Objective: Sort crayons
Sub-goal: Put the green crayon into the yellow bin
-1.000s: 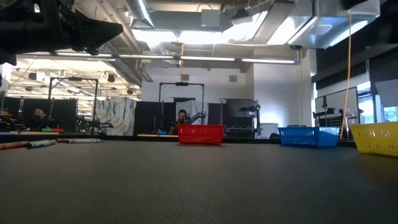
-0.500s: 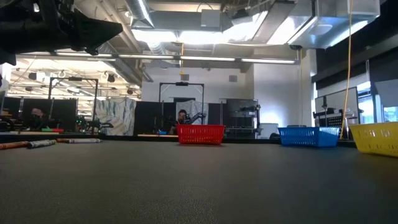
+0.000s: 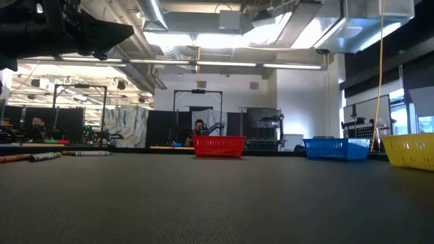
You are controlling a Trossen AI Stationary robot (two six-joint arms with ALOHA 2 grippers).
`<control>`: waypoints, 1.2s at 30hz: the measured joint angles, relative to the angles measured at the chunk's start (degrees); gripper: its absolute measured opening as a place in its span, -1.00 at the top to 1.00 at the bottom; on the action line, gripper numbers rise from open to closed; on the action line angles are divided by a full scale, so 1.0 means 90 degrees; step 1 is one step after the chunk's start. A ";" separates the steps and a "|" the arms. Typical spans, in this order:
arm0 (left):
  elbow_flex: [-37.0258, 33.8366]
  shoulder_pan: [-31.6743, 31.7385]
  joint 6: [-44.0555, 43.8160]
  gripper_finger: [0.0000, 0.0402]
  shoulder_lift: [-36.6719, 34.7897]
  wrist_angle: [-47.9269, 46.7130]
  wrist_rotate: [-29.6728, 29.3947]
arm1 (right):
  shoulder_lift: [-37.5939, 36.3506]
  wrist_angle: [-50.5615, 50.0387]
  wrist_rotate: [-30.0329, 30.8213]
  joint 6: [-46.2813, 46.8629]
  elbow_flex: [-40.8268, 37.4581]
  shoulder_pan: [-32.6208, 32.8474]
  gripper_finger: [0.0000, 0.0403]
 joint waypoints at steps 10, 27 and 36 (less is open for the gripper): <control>0.0000 0.0000 -0.0003 0.87 -0.0001 0.0000 0.0000 | 0.0000 0.0135 0.0323 -0.0003 -0.0226 0.0000 0.24; 0.0001 0.0000 -0.0002 0.87 0.0000 0.0001 0.0000 | 0.0000 0.0049 -0.0129 0.0185 -0.0404 -0.0002 0.24; 0.0000 0.0000 -0.0005 0.87 -0.0002 0.0000 0.0000 | 0.0000 -0.0085 -0.0285 0.0329 -0.0406 0.0000 0.38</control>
